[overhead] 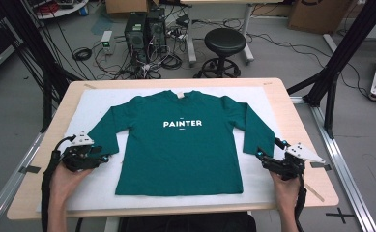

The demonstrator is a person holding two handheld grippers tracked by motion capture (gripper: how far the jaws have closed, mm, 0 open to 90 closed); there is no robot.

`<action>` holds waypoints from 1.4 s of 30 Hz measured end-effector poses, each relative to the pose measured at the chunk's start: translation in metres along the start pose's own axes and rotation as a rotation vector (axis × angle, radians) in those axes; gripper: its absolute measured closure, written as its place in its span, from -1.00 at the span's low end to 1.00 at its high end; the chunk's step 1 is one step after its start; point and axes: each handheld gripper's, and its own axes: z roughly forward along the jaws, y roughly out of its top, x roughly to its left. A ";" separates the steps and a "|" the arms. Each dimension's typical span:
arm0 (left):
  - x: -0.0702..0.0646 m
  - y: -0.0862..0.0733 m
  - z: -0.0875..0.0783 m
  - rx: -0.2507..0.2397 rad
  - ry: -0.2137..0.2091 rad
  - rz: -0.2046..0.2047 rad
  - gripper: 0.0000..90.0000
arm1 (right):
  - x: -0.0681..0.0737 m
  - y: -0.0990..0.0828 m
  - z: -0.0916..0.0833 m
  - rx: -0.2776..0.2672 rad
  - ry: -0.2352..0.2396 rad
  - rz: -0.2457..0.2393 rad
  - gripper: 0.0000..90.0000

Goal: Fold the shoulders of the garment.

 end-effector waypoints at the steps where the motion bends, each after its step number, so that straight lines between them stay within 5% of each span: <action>1: 0.001 0.000 0.002 0.004 0.009 -0.004 0.18 | 0.000 0.000 0.000 0.000 0.000 0.000 -0.57; 3: 0.004 -0.003 0.008 0.022 0.036 -0.026 0.19 | 0.001 0.000 0.000 0.006 -0.004 -0.001 -0.57; 9: 0.009 -0.007 0.008 -0.005 0.019 -0.073 0.19 | 0.001 0.000 0.001 0.007 -0.005 -0.003 -0.57; 18: 0.003 -0.006 0.008 -0.014 0.036 -0.020 0.61 | 0.001 0.000 0.001 0.008 -0.009 -0.005 -0.57; 20: 0.001 -0.007 0.009 -0.017 0.078 -0.009 0.84 | 0.001 0.000 0.001 0.010 -0.010 -0.008 -0.57; 26: 0.003 -0.008 0.007 -0.030 0.075 -0.036 0.91 | 0.000 0.001 0.001 0.011 -0.009 -0.007 -0.57; 29: 0.005 -0.007 0.002 -0.070 0.061 -0.068 0.91 | 0.000 0.001 0.001 0.010 -0.010 -0.008 -0.57; 34: 0.003 0.005 -0.023 -0.202 0.031 -0.135 0.91 | 0.001 0.000 0.001 0.010 -0.013 -0.006 -0.57; 38: -0.006 0.023 -0.039 -0.264 0.010 -0.123 0.91 | 0.001 0.000 0.001 0.010 -0.013 -0.008 -0.57; 42: -0.012 0.038 -0.036 -0.275 -0.014 -0.118 0.91 | 0.001 0.000 0.001 0.010 -0.013 -0.008 -0.57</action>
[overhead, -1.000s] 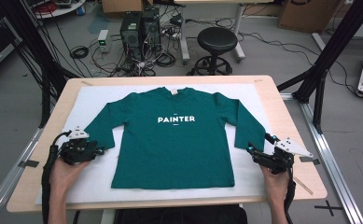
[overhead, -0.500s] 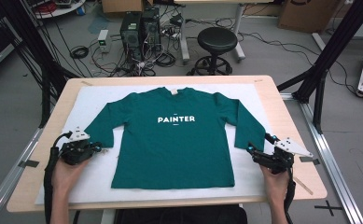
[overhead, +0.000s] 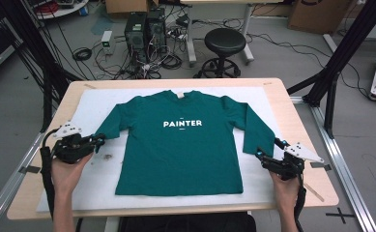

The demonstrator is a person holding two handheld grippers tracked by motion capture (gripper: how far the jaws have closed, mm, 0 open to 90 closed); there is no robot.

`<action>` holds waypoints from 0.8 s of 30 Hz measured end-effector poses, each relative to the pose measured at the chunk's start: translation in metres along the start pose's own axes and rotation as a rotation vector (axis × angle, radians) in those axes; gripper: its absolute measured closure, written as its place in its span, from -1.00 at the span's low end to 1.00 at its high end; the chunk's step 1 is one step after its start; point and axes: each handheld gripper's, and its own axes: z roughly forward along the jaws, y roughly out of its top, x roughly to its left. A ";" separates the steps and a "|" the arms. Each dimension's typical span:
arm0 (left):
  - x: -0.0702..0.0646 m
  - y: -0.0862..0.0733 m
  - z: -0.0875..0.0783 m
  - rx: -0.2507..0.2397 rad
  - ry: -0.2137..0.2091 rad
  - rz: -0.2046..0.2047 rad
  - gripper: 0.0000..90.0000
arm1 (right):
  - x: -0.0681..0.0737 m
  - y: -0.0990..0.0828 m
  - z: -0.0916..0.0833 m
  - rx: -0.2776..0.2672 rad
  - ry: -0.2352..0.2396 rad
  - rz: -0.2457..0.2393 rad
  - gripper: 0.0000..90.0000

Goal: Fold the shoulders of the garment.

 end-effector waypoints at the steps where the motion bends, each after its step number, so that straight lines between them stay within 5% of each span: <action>1: -0.003 0.004 0.005 0.001 -0.006 0.003 0.91 | 0.000 0.000 0.000 0.000 0.000 0.000 -0.57; 13: -0.023 0.022 0.052 -0.059 -0.078 -0.079 0.91 | 0.000 0.000 0.000 0.001 0.003 -0.002 -0.57; 24: -0.060 0.033 0.091 -0.034 -0.143 -0.041 0.91 | 0.000 0.000 0.001 0.006 0.003 0.004 -0.57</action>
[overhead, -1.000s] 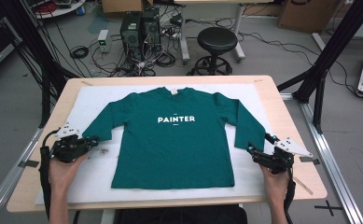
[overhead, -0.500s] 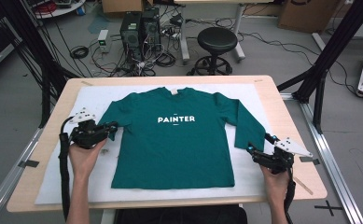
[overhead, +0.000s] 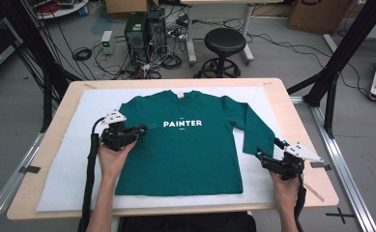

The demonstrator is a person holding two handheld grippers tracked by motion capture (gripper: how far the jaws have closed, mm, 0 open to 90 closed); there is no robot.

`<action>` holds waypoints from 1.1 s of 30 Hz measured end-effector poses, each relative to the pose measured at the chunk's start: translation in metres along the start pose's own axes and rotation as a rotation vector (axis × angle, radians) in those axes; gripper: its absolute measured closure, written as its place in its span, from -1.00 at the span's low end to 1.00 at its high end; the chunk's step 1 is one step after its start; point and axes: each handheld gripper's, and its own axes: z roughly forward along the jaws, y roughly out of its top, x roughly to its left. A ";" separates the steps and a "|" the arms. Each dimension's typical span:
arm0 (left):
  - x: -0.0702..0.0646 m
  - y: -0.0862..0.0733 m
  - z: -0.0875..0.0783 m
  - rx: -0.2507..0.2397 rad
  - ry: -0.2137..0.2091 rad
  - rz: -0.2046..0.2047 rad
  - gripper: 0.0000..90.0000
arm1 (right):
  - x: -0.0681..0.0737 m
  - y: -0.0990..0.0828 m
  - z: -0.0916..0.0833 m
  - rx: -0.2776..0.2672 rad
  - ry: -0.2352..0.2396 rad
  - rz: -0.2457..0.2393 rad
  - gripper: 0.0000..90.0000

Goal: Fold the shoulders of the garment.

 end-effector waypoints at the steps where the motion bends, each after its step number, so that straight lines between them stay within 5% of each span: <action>1: -0.004 0.001 0.005 0.003 -0.001 0.004 0.91 | 0.000 0.000 0.000 0.000 0.000 0.000 -0.57; 9: -0.035 0.004 0.040 0.036 -0.035 0.057 0.91 | 0.000 0.000 0.000 0.002 0.003 0.000 -0.57; 22: -0.071 0.008 0.073 0.076 -0.087 0.112 0.90 | 0.000 0.000 0.000 0.004 0.000 -0.004 -0.57; 33: -0.090 0.009 0.093 0.093 -0.120 0.136 0.90 | 0.000 0.000 0.000 0.005 0.000 -0.003 -0.57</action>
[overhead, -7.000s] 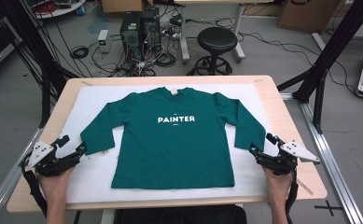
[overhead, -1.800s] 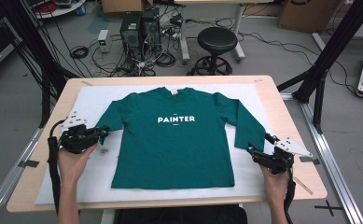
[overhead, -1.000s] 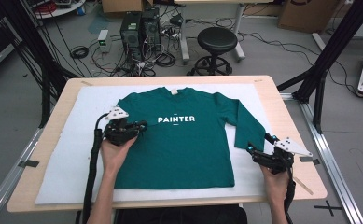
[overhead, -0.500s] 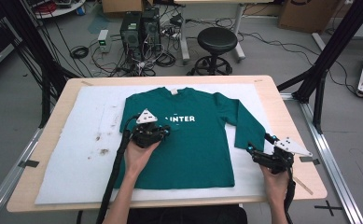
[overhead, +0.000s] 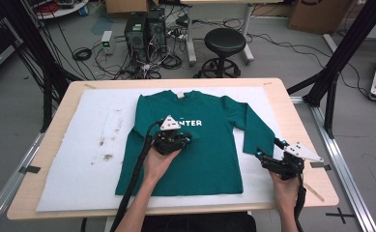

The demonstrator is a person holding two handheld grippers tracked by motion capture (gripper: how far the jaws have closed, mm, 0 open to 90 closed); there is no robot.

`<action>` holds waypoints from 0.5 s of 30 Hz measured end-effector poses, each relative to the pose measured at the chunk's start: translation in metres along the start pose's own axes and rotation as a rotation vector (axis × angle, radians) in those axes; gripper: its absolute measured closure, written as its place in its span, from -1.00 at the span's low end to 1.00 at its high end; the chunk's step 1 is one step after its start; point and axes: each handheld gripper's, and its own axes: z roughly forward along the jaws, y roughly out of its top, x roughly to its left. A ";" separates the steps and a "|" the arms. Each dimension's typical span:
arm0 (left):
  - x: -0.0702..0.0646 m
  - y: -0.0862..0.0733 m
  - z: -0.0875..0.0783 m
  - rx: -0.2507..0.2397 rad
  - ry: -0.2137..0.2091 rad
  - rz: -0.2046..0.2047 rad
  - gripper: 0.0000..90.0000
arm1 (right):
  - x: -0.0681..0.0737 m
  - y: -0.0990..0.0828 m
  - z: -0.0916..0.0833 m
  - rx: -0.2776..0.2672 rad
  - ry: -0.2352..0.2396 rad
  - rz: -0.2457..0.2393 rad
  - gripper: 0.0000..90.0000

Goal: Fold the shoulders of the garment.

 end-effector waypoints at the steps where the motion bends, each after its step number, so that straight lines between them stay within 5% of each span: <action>1: -0.001 0.000 0.001 -0.001 -0.002 0.002 0.90 | 0.000 0.000 0.000 0.000 0.000 0.001 -0.57; 15: -0.013 0.004 0.014 -0.012 -0.056 0.002 0.90 | 0.000 0.000 0.001 0.002 -0.001 -0.004 -0.57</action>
